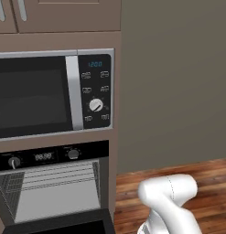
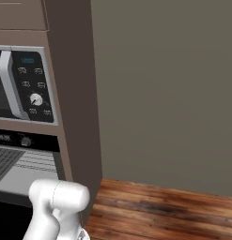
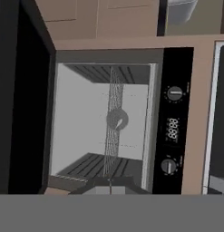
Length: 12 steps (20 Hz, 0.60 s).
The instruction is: Take the fish from the oven and place it on the plate on the counter.
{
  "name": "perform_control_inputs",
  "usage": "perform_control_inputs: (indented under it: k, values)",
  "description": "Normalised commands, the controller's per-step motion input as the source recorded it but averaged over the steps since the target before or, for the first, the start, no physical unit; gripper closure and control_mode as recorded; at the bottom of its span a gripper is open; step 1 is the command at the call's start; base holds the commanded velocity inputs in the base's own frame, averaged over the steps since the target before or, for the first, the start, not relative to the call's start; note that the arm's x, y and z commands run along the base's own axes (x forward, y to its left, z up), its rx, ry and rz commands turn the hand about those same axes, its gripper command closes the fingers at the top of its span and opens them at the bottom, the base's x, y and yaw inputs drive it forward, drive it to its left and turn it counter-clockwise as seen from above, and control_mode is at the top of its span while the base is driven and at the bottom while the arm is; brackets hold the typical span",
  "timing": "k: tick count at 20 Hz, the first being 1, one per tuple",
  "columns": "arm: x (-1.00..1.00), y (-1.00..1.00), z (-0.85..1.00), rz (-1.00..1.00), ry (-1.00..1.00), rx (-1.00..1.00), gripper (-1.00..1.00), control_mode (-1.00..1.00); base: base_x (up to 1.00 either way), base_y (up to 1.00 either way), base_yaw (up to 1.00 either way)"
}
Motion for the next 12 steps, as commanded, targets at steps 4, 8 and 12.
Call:
perform_control_inputs:
  k: [4,8,12]
  values:
    - [0.79,-0.36,0.62,0.05,-0.03,0.04,1.0,-1.0,0.0,0.0,0.0]
    - [1.0,-0.52,-0.04,0.04,0.03,0.07,1.0,-1.0,0.0,0.0,0.0]
    - [0.9,-0.13,-0.13,0.0,0.0,0.11,1.0,-1.0,0.0,0.0,0.0]
